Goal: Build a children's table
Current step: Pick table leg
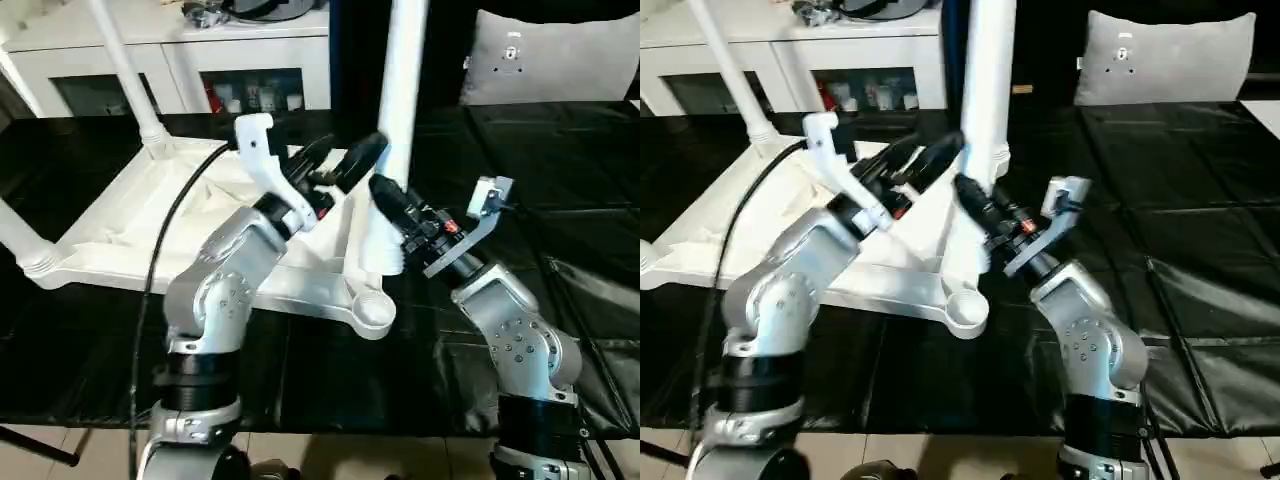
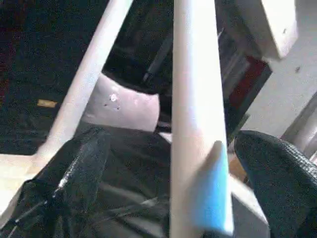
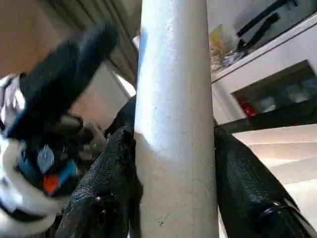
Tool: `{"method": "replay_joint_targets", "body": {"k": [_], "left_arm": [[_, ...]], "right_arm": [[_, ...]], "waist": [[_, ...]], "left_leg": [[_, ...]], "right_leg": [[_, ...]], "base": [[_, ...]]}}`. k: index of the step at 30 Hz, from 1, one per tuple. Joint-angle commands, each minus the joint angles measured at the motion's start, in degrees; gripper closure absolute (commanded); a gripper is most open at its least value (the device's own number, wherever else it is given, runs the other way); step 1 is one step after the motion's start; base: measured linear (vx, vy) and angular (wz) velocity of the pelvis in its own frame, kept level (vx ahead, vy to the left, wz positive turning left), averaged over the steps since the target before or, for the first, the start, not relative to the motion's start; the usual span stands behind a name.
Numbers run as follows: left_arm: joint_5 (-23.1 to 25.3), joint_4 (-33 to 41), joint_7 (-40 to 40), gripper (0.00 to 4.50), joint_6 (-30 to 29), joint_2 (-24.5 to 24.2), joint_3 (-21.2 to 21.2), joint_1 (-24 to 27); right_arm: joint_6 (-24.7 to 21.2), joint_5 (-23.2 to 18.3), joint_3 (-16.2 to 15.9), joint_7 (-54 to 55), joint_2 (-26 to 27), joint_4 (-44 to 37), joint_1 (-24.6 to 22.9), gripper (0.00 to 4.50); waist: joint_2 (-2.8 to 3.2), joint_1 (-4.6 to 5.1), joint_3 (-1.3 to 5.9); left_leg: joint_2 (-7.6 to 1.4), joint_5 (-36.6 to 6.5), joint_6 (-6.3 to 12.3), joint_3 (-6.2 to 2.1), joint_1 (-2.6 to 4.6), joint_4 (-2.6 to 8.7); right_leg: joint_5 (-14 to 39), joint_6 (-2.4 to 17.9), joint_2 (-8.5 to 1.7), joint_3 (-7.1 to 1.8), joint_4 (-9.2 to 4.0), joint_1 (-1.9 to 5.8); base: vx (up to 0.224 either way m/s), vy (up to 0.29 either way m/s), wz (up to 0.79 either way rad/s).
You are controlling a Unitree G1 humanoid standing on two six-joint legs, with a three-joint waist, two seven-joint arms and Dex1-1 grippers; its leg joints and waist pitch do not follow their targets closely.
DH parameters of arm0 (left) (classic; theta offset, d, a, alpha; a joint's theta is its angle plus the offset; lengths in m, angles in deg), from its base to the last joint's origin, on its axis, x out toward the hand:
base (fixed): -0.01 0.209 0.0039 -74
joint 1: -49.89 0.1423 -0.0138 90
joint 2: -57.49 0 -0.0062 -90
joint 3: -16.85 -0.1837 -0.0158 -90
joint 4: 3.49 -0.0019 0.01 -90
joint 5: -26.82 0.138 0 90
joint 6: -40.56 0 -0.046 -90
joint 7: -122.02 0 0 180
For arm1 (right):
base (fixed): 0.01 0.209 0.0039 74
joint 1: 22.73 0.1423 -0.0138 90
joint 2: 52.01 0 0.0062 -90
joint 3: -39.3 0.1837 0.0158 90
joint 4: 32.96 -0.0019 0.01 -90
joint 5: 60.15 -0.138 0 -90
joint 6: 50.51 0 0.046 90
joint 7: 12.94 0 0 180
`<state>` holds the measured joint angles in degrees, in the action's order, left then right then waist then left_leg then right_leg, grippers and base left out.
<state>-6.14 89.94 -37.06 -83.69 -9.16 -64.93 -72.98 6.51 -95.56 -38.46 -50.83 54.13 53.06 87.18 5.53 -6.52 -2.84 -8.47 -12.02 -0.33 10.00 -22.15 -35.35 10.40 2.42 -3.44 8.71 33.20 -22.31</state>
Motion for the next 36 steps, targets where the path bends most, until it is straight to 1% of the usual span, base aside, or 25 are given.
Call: {"method": "replay_joint_targets", "body": {"k": [1,2,3,6,7,8,9,10,11,12,13,14,15,16,17,19,20,21,22,23,25,27,28,29,36], "left_arm": [[-2.2,-0.6,-0.4,0.0,-1.3,0.3,1.3,-1.1],[-3.7,-0.6,-0.4,0.0,-1.8,0.7,1.7,-1.4],[-3.9,-0.6,-0.5,0.0,-1.9,0.8,1.8,-1.5],[-3.3,-0.3,-0.6,0.0,-1.7,0.4,0.8,-1.7],[-2.0,0.3,-0.4,0.0,-1.2,-0.1,-0.5,-1.4],[-1.0,0.7,-0.3,0.0,-0.9,-0.4,-1.5,-1.1],[1.9,0.8,-1.2,0.0,0.6,-0.7,-3.2,-0.8],[3.7,0.8,-2.0,0.0,1.6,-0.9,-4.3,-0.7],[5.1,0.4,-3.3,0.0,2.7,-0.4,-4.9,-0.7],[5.6,0.1,-4.3,0.29,3.2,0.1,-5.2,-0.7],[7.0,-0.4,-5.7,0.36,4.6,0.7,-5.9,-0.6],[9.3,-1.4,-7.5,0.36,6.8,1.5,-7.1,-0.6],[9.3,-1.4,-7.5,0.41,6.8,1.5,-7.1,-0.6],[10.0,-1.8,-8.0,0.54,7.6,1.7,-7.5,-0.6],[11.4,-2.8,-9.2,0.54,8.8,2.2,-8.0,-0.6],[14.1,-4.2,-11.5,0.8,10.7,2.8,-9.1,-0.6],[15.0,-4.6,-12.3,0.8,11.7,3.3,-9.4,-0.4],[15.5,-4.8,-13.1,0.89,12.3,3.7,-9.6,-0.2],[15.8,-4.9,-13.5,1.03,12.6,4.0,-9.7,-0.1],[16.1,-4.8,-13.8,1.13,13.0,4.4,-9.9,0.1],[16.3,-4.9,-14.0,1.25,13.6,4.6,-10.4,0.4],[16.4,-5.0,-14.1,1.33,14.0,4.5,-10.6,0.5],[16.3,-5.0,-14.1,1.52,14.2,4.4,-10.7,0.6],[16.2,-5.5,-14.0,1.6,14.7,4.3,-10.7,0.4],[15.4,-5.2,-13.7,2.05,15.0,4.3,-11.6,1.4]], "right_arm": [[1.1,-0.1,-1.7,-1.4,-0.5,-1.1,-0.4,2.64],[2.5,1.3,-2.8,-1.9,-1.2,-0.9,-0.6,2.64],[2.9,1.7,-3.0,-2.0,-1.3,-0.9,-0.6,2.64],[5.8,5.9,-5.8,-2.2,-2.9,-0.5,-0.9,2.64],[8.9,9.7,-7.5,-0.7,-3.5,0.5,-0.6,2.64],[11.1,12.4,-8.7,0.5,-3.9,1.3,-0.4,2.64],[15.0,15.7,-9.2,2.9,-3.5,3.1,0.4,2.64],[17.7,17.5,-9.5,4.5,-3.3,4.4,0.9,2.64],[20.3,18.9,-9.4,6.1,-2.7,5.6,1.6,2.64],[22.3,20.0,-9.3,7.5,-2.2,6.5,2.0,2.64],[24.3,21.2,-9.2,9.5,-1.3,7.6,2.7,2.64],[27.5,23.3,-9.5,12.1,-0.3,9.1,3.4,2.64],[27.5,23.3,-9.5,12.1,-0.3,9.1,3.4,2.64],[28.8,24.2,-9.9,12.9,-0.2,9.7,3.6,2.64],[32.2,27.0,-11.4,14.1,-0.7,10.7,3.6,2.64],[36.6,30.4,-13.5,14.9,-1.2,11.9,3.3,2.64],[39.0,32.1,-14.1,15.9,-1.2,12.5,3.1,2.64],[40.2,32.7,-14.2,16.6,-0.9,12.8,2.9,2.64],[41.1,33.0,-14.1,17.1,-0.6,13.1,2.7,2.64],[42.3,33.4,-14.0,17.9,-0.2,13.5,2.6,2.64],[44.0,34.1,-14.2,18.6,0.1,14.5,2.5,2.64],[45.4,34.8,-14.7,19.0,0.0,15.2,2.5,2.64],[46.2,35.3,-15.1,19.3,-0.2,15.7,2.4,2.64],[47.3,36.5,-15.7,20.4,-0.5,16.7,2.5,2.64],[50.1,37.4,-16.6,21.0,0.6,19.1,2.6,2.64]], "waist": [[-1.42,-0.27,4.17],[-1.44,-0.29,4.17],[-1.48,-0.39,4.23],[-1.58,-0.39,4.22],[-1.81,-0.33,4.19],[-1.67,-0.32,4.14],[-1.97,-0.3,4.14],[-1.84,-0.24,4.06],[-1.91,-0.19,4.04],[-1.89,-0.14,4.0],[-1.64,-0.06,4.09],[-1.7,-0.01,4.14],[-1.71,0.03,4.18],[-1.77,0.12,4.21],[-1.39,0.06,4.26],[-1.6,0.21,4.3],[-1.28,0.13,4.39],[-1.1,0.05,4.42],[-1.32,0.17,4.39],[-0.86,0.14,4.4],[-1.08,0.31,4.4],[-0.66,0.29,4.36],[-0.83,0.35,4.36],[-0.81,0.36,4.38],[-0.86,0.56,4.35]], "left_leg": [[-5.95,-2.9,4.82,-2.87,0.66,3.93],[-5.85,-2.8,4.97,-2.8,0.58,3.87],[-5.82,-2.6,4.91,-2.77,0.56,3.79],[-5.74,-1.8,5.26,-2.81,0.45,3.73],[-5.69,-1.7,5.4,-2.74,0.4,3.74],[-5.65,-1.6,5.11,-2.75,0.44,3.75],[-5.7,-1.8,4.95,-2.75,0.51,3.78],[-5.6,-2.1,4.49,-2.71,0.59,3.79],[-5.62,-2.8,4.34,-2.66,0.63,3.85],[-5.59,-3.0,4.35,-2.66,0.61,3.86],[-5.72,-2.9,4.35,-2.74,0.68,3.86],[-5.83,-2.9,4.57,-2.81,0.72,3.86],[-5.83,-2.5,4.74,-2.87,0.59,3.83],[-5.78,-2.3,5.17,-2.85,0.57,3.82],[-5.78,-2.2,5.54,-2.84,0.59,3.72],[-5.72,-1.7,5.72,-2.8,0.52,3.58],[-5.76,-1.6,5.9,-2.85,0.53,3.55],[-5.79,-1.5,5.99,-2.89,0.54,3.52],[-5.91,-2.3,6.36,-2.89,0.5,3.58],[-5.98,-2.5,6.31,-2.99,0.51,3.57],[-6.08,-3.0,6.46,-2.99,0.51,3.64],[-6.05,-3.9,6.35,-2.95,0.57,3.62],[-6.07,-4.2,6.28,-2.95,0.54,3.65],[-6.05,-4.3,6.03,-2.95,0.6,3.66],[-6.11,-5.0,6.5,-2.91,0.59,3.69]], "right_leg": [[13.0,3.0,-7.4,-4.8,-4.11,3.2],[12.8,3.0,-7.41,-4.79,-4.17,3.21],[12.6,3.0,-7.53,-4.81,-4.08,3.23],[12.3,2.5,-7.35,-4.76,-4.07,3.3],[12.4,2.5,-7.34,-4.78,-4.1,3.31],[13.0,2.2,-7.31,-4.73,-4.16,3.19],[13.4,2.1,-7.33,-4.74,-4.14,3.1],[14.7,1.9,-7.37,-4.74,-4.32,2.95],[15.4,1.8,-7.43,-4.77,-4.41,3.02],[15.6,1.9,-7.39,-4.74,-4.47,3.07],[14.8,2.2,-7.34,-4.74,-4.35,2.9],[13.8,2.4,-7.3,-4.75,-4.27,3.11],[13.1,2.6,-7.35,-4.78,-4.13,3.04],[12.0,2.7,-7.28,-4.8,-3.98,3.23],[11.4,2.9,-7.33,-4.81,-3.83,3.15],[9.9,2.9,-7.17,-4.79,-3.66,3.13],[9.4,3.3,-7.35,-4.83,-3.56,3.29],[9.1,3.5,-7.34,-4.81,-3.61,3.17],[8.8,4.2,-7.34,-4.84,-3.56,3.25],[8.8,4.3,-7.38,-4.84,-3.47,3.25],[8.3,4.8,-7.29,-4.86,-3.46,3.26],[8.6,5.1,-7.34,-4.85,-3.53,3.27],[8.5,5.2,-7.32,-4.86,-3.57,3.29],[8.6,5.3,-7.27,-4.84,-3.54,3.21],[8.6,5.7,-7.26,-4.89,-3.5,3.21]], "base": [[0.0,0.0,0.0],[0.0,0.0,0.0],[0.0,0.0,0.0],[0.0,0.0,0.0],[0.0,0.0,0.0],[0.0,0.0,0.0],[0.0,0.0,0.0],[0.0,0.0,0.0],[0.0,0.0,0.0],[0.0,0.0,0.0],[0.0,0.0,0.0],[0.0,0.0,0.0],[0.0,0.0,0.0],[0.0,0.0,0.0],[0.0,0.0,0.0],[0.0,0.0,0.0],[0.0,0.0,0.0],[0.0,0.0,0.0],[0.0,0.0,0.0],[0.0,0.0,0.0],[0.0,0.0,0.0],[0.0,0.0,0.0],[0.0,0.0,0.0],[0.0,0.0,0.0],[0.0,0.0,0.0]]}}
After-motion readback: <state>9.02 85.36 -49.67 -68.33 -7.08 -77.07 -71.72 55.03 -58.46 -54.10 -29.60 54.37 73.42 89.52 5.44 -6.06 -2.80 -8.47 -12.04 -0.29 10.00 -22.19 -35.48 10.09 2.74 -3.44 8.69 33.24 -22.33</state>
